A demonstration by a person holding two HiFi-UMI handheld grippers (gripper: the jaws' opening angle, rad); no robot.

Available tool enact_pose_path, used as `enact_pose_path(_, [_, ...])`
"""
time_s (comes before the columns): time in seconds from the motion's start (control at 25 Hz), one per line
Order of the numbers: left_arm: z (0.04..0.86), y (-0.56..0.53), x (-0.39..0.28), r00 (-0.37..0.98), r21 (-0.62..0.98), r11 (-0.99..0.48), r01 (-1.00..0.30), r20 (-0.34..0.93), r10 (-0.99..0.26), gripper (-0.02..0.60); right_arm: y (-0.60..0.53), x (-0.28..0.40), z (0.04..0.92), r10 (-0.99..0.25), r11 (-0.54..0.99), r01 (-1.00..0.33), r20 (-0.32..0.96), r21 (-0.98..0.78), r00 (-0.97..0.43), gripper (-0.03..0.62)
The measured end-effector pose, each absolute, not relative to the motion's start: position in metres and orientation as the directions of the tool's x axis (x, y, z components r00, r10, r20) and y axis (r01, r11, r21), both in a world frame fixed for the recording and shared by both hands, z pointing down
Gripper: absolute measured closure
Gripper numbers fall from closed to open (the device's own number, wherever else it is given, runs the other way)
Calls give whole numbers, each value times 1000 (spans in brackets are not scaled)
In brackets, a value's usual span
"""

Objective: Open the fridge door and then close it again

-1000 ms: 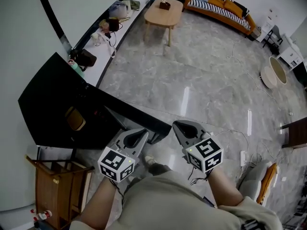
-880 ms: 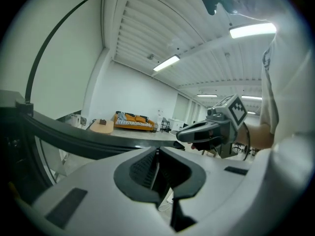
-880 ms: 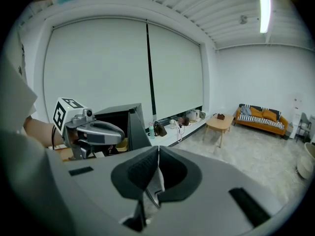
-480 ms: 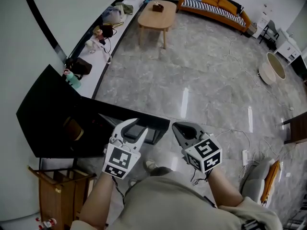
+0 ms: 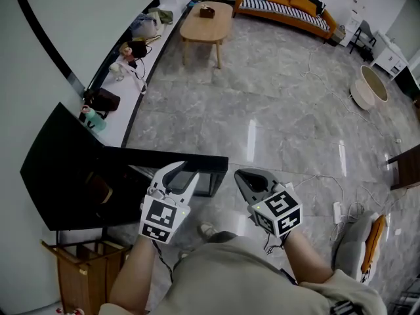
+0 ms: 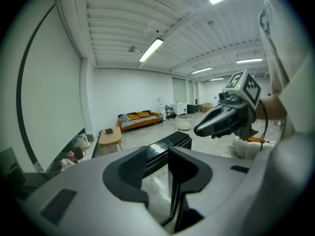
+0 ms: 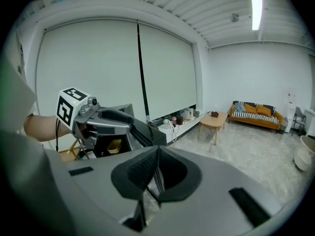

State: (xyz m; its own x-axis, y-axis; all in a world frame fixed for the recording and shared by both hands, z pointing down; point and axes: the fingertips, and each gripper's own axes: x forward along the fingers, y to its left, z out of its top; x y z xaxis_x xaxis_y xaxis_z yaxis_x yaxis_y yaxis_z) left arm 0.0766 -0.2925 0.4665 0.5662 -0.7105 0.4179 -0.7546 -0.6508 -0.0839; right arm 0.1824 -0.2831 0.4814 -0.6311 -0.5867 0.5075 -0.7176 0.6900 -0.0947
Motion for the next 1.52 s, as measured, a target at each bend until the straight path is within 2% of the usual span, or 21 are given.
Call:
enact_pose_path(0.32, [467, -326, 78, 582, 1, -645, -764, 430, -690, 453, -309, 186, 481, -626, 647, -752, 474, -128, -619, 597])
enact_pose_path(0.76, [467, -371, 81, 542, -31, -616, -787, 442, -715, 453, -342, 182, 476, -634, 652, -743, 430, -151, -643, 597])
enact_pose_path(1.0, [467, -384, 81, 564, 31, -619, -785, 447, -694, 449, -347, 187, 476, -626, 660, -735, 427, -155, -652, 597])
enact_pose_path(1.36, [466, -385, 84, 541, -7, -610, -792, 456, -707, 443, -350, 196, 473, -630, 658, -736, 421, -157, -653, 597])
enact_pose_path(1.52, [454, -384, 80, 521, -31, -587, -809, 423, -741, 443, -350, 194, 464, -615, 685, -704, 368, -187, -697, 595])
